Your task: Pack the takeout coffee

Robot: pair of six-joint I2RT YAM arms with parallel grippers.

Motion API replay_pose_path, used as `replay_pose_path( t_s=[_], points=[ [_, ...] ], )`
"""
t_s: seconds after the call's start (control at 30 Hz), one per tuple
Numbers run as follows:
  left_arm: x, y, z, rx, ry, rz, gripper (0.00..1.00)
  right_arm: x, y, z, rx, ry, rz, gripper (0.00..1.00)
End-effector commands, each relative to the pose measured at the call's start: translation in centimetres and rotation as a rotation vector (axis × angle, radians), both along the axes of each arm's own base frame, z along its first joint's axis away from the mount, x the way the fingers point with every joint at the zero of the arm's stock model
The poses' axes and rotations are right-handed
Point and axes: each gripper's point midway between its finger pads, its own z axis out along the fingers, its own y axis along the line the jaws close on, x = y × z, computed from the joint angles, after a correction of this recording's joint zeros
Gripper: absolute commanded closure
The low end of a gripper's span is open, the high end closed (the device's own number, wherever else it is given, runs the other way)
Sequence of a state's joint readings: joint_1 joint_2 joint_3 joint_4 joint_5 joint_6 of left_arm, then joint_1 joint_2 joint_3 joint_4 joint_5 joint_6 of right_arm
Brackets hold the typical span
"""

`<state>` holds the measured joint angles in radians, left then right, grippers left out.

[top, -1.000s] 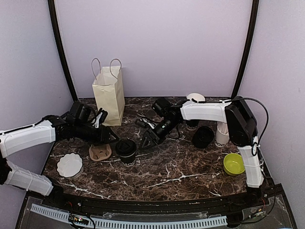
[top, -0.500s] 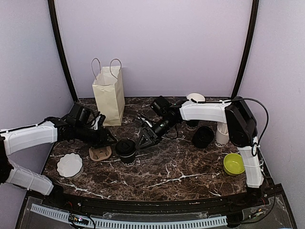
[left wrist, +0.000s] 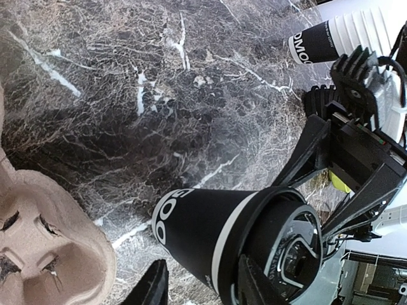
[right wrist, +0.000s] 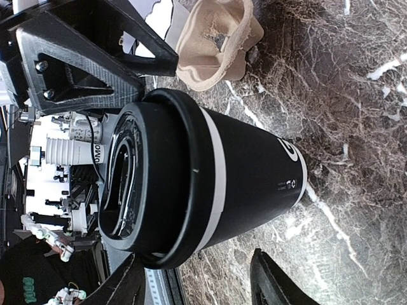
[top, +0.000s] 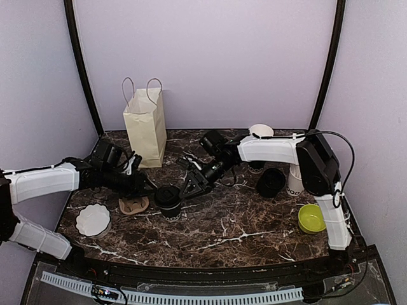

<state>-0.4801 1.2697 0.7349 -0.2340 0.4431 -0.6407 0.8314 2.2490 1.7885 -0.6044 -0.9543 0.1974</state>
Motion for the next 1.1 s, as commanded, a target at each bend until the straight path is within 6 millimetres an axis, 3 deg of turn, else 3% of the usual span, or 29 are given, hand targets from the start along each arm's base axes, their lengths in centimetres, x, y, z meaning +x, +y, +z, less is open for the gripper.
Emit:
replay_pose_path(
  t_s=[0.0, 0.13, 0.37, 0.47, 0.53, 0.63, 0.77, 0.87, 0.97, 1.07],
  points=[
    [-1.2, 0.6, -2.1, 0.034, 0.062, -0.001, 0.60, 0.3, 0.7, -1.3, -0.036, -0.032, -0.012, 0.45],
    [-2.6, 1.5, -4.5, 0.071, 0.141, 0.021, 0.63, 1.0, 0.2, -3.8, -0.134, -0.073, -0.046, 0.46],
    [-5.1, 3.2, -7.9, 0.132, 0.249, 0.060, 0.70, 1.3, -3.2, -12.0, -0.436, -0.175, -0.074, 0.53],
    [-6.0, 3.7, -9.0, 0.150, 0.289, 0.065, 0.72, 1.8, -3.3, -12.7, -0.455, -0.205, -0.064, 0.54],
    [-6.4, 3.9, -9.4, 0.154, 0.303, 0.063, 0.72, 2.3, -2.5, -11.2, -0.398, -0.226, -0.051, 0.54],
    [-5.9, 3.6, -8.3, 0.136, 0.271, 0.058, 0.73, 2.2, -0.6, -6.4, -0.231, -0.215, -0.007, 0.53],
    [-3.4, 2.4, -3.8, 0.080, 0.110, 0.032, 0.71, 1.4, 0.5, 0.4, -0.028, -0.237, 0.076, 0.50],
    [-1.5, 1.2, 1.0, 0.008, -0.038, 0.009, 0.65, 0.9, 0.3, 4.0, 0.056, -0.254, 0.105, 0.46],
    [-0.4, 0.8, 4.1, -0.017, -0.118, 0.005, 0.59, 0.5, -0.1, 6.2, 0.098, -0.283, 0.123, 0.41],
    [0.6, 0.5, 6.7, -0.013, -0.185, -0.009, 0.51, 0.7, -0.7, 7.0, 0.092, -0.316, 0.122, 0.39]
  ],
)
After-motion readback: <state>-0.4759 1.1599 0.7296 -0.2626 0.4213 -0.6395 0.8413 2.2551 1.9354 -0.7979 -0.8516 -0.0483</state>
